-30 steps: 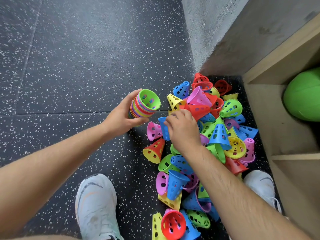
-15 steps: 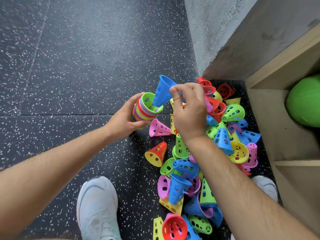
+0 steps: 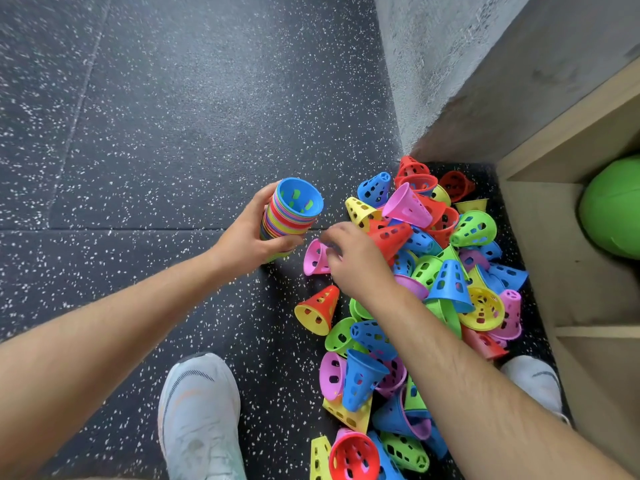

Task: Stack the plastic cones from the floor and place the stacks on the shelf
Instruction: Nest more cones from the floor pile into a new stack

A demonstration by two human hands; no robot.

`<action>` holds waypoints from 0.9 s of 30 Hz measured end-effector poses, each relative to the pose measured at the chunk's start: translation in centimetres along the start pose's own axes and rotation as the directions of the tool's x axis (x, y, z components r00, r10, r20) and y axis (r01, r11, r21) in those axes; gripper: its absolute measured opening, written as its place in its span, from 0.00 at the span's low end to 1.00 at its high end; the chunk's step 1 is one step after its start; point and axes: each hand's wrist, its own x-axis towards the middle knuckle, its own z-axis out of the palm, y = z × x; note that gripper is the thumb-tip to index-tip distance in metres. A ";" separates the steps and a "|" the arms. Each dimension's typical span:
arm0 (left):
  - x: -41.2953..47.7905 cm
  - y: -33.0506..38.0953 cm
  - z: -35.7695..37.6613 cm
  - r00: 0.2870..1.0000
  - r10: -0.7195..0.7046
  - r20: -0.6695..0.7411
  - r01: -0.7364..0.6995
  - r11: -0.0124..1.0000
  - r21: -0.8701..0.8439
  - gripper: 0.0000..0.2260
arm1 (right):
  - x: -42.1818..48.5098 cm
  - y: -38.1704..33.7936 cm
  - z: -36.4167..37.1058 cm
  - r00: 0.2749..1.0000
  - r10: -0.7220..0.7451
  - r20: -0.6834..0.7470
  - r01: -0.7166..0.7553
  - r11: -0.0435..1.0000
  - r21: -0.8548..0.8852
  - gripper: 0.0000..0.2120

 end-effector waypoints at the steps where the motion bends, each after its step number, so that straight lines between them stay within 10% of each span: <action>1: 0.0 0.0 0.0 1.000 -0.001 -0.002 0.001 1.000 0.000 0.38 | 0.0 0.1 0.4 0.998 -0.003 0.067 0.006 0.999 -0.053 0.15; 12: -0.2 -0.2 -0.5 0.999 0.021 0.036 -0.021 1.000 -0.008 0.40 | 0.7 0.4 2.3 0.988 0.007 0.152 0.042 0.947 -0.319 0.17; 27: 0.1 -0.5 -0.9 0.999 -0.030 0.019 0.031 0.998 -0.057 0.40 | 2.9 -2.3 -5.2 0.858 -0.108 -0.502 0.104 0.994 -0.035 0.04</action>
